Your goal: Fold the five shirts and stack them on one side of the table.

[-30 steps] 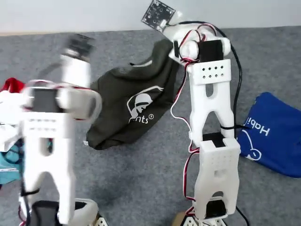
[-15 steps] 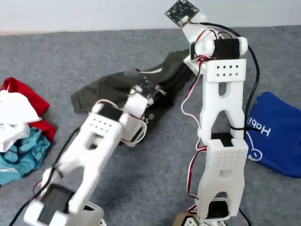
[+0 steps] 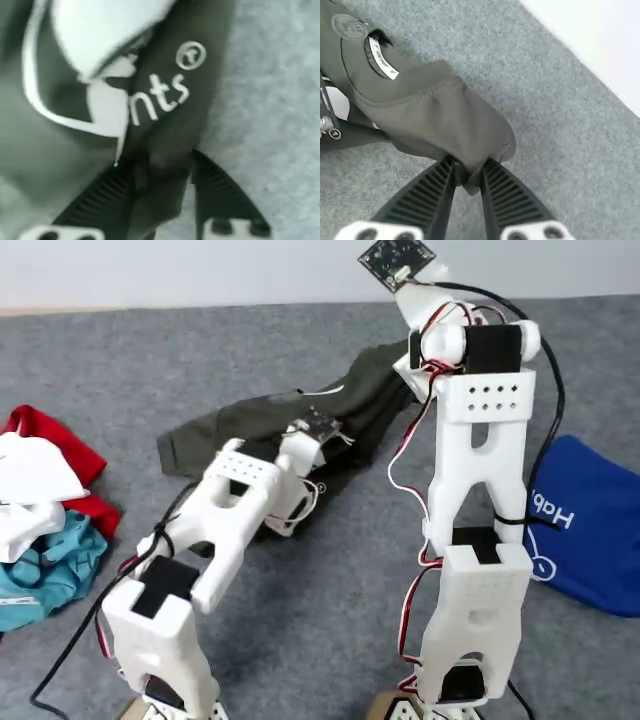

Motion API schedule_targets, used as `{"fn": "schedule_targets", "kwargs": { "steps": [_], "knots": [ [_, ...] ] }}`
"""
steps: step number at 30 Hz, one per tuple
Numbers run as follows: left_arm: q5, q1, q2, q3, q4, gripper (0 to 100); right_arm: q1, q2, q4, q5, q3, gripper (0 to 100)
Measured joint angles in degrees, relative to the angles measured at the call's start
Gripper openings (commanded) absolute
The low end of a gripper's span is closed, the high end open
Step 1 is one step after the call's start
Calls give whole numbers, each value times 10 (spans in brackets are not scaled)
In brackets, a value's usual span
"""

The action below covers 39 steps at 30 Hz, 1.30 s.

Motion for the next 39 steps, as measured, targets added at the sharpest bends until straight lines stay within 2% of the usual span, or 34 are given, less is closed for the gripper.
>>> {"fn": "schedule_targets", "kwargs": {
  "steps": [3,6,11,19,28,33,39],
  "knots": [
    [-21,-18,5,-5,0,3,10,0,3,-2,0,9],
    [-54,-22,5,-8,11,5,25,0,4,-2,0,9],
    [-69,-24,-31,-31,90,4,41,-7,4,-3,0,9],
    [-74,-54,-280,-97,193,4,44,-109,4,-46,0,9],
    [-74,-163,-556,-106,201,5,78,-260,4,-48,0,9],
    [-74,-213,-662,-106,206,5,92,-360,4,-48,-1,9],
    [-74,-222,-713,-108,235,5,91,-389,4,-48,-2,9]
  ]
}}
